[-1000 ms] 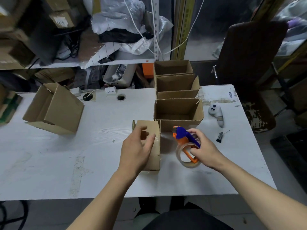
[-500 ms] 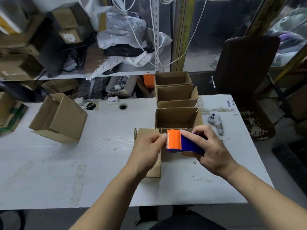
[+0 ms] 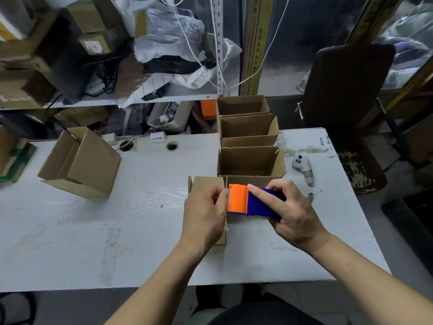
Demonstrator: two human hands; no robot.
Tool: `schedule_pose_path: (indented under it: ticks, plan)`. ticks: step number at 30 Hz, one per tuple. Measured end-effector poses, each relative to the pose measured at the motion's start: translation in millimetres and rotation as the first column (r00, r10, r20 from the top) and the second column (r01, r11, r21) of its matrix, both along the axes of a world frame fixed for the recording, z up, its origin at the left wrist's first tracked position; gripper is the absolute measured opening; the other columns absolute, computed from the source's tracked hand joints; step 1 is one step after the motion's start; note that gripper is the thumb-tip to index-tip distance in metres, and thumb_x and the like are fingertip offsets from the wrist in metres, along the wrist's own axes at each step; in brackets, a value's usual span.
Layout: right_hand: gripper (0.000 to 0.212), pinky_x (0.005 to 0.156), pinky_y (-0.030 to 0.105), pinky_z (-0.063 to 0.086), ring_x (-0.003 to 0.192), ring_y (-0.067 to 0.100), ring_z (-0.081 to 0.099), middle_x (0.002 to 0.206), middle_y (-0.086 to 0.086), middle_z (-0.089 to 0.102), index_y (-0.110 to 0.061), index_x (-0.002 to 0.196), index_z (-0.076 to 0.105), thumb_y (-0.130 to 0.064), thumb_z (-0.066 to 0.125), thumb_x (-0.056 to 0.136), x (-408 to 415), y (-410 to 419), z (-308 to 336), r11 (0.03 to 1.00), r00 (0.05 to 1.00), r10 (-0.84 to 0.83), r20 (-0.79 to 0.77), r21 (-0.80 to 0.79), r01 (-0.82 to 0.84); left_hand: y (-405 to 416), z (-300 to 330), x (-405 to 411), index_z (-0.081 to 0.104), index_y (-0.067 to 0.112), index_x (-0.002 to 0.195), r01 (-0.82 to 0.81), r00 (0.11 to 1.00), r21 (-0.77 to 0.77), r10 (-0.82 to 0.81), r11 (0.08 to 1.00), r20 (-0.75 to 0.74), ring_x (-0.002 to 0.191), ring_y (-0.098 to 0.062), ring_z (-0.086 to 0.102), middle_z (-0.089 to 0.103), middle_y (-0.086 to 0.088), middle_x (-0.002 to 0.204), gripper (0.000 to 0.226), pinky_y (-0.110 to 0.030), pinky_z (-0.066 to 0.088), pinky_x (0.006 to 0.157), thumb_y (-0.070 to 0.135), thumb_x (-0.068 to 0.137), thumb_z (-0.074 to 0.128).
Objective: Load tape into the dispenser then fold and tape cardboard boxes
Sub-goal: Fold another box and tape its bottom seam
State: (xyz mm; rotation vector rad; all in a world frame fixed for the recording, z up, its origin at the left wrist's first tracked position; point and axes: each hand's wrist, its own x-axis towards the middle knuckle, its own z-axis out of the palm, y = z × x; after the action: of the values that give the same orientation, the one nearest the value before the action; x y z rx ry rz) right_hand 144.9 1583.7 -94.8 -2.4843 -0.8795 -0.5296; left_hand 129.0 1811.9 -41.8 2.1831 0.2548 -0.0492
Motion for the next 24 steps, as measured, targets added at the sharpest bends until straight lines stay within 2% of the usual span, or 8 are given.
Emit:
schedule_pose_path:
  ticks: [4, 10, 12, 13, 16, 18, 20, 24]
  plan:
    - [0.077, 0.082, 0.031, 0.054, 0.11, 0.026, 0.05, 0.126, 0.015, 0.048, -0.017, 0.154, 0.046, -0.01, 0.079, 0.085, 4, -13, -1, 0.998, 1.0, 0.006, 0.005, -0.061, -0.005, 17, 0, 8, 0.072, 0.023, 0.082, -0.042, 0.999, -0.017, 0.041, 0.999, -0.019, 0.073, 0.007, 0.064, 0.074, 0.015, 0.071, 0.025, -0.008, 0.041, 0.061, 0.03, 0.104, 0.06]
    - [0.09, 0.077, 0.041, 0.061, 0.113, 0.031, 0.054, 0.131, 0.017, 0.05, -0.019, 0.155, 0.041, -0.013, 0.086, 0.078, 9, -40, -12, 0.986, 0.998, -0.056, 0.009, -0.16, 0.057, 40, 1, 13, 0.075, 0.023, 0.086, -0.085, 0.996, 0.004, 0.085, 0.996, -0.036, 0.077, 0.015, 0.063, 0.075, 0.022, 0.074, 0.023, -0.003, 0.039, 0.062, 0.031, 0.103, 0.062]
    - [0.083, 0.077, 0.042, 0.059, 0.11, 0.031, 0.055, 0.128, 0.019, 0.054, -0.019, 0.156, 0.042, -0.016, 0.082, 0.083, 6, -35, -15, 0.978, 0.997, -0.066, 0.044, -0.193, 0.073, 33, -2, 12, 0.073, 0.023, 0.087, -0.066, 0.997, 0.081, 0.064, 0.995, 0.034, 0.074, 0.006, 0.066, 0.076, 0.017, 0.074, 0.021, -0.007, 0.041, 0.062, 0.029, 0.104, 0.061]
    - [0.08, 0.076, 0.043, 0.056, 0.107, 0.032, 0.056, 0.126, 0.019, 0.055, -0.019, 0.157, 0.043, -0.016, 0.08, 0.086, 4, -28, -17, 0.972, 0.995, -0.08, 0.053, -0.216, 0.089, 28, -5, 13, 0.071, 0.021, 0.085, -0.037, 0.992, 0.176, 0.016, 0.984, 0.122, 0.071, -0.003, 0.067, 0.076, 0.011, 0.074, 0.021, -0.018, 0.045, 0.063, 0.023, 0.103, 0.06]
    - [0.078, 0.068, 0.041, 0.049, 0.093, 0.031, 0.055, 0.112, 0.014, 0.054, -0.02, 0.151, 0.052, -0.015, 0.084, 0.08, 2, -3, -21, 0.894, 0.971, -0.238, -0.011, -0.392, 0.215, 4, -8, 11, 0.058, 0.013, 0.071, 0.1, 0.873, 0.563, -0.344, 0.82, 0.346, 0.055, -0.033, 0.054, 0.058, -0.008, 0.06, 0.024, -0.032, 0.028, 0.059, 0.007, 0.094, 0.052]
    - [0.064, 0.076, 0.039, 0.047, 0.099, 0.031, 0.054, 0.112, 0.009, 0.048, -0.026, 0.142, 0.055, -0.021, 0.079, 0.083, 6, 1, -31, 0.773, 0.878, -0.425, -0.219, -0.593, 0.226, 3, -4, 20, 0.057, 0.013, 0.072, 0.133, 0.822, 0.664, -0.457, 0.735, 0.341, 0.053, -0.032, 0.048, 0.053, -0.008, 0.058, 0.024, -0.034, 0.026, 0.061, 0.007, 0.095, 0.06]
    - [0.057, 0.084, 0.036, 0.046, 0.106, 0.029, 0.051, 0.113, 0.004, 0.042, -0.034, 0.149, 0.051, -0.024, 0.064, 0.095, 12, -8, -47, 0.772, 0.694, -0.523, -0.495, -0.621, 0.138, 13, 3, 30, 0.063, 0.013, 0.081, 0.133, 0.853, 0.614, -0.405, 0.778, 0.328, 0.058, -0.031, 0.057, 0.064, -0.005, 0.064, 0.018, -0.038, 0.04, 0.062, 0.015, 0.099, 0.065]
    - [0.061, 0.081, 0.02, 0.041, 0.098, 0.015, 0.052, 0.109, -0.001, 0.045, -0.038, 0.15, 0.052, -0.021, 0.071, 0.094, 14, -13, -87, 0.938, 0.356, -0.341, -0.87, -0.287, 0.195, 24, 19, 34, 0.073, 0.019, 0.099, 0.181, 0.95, 0.389, -0.264, 0.903, 0.17, 0.078, -0.018, 0.071, 0.078, 0.009, 0.085, 0.025, -0.038, 0.055, 0.079, 0.032, 0.107, 0.054]
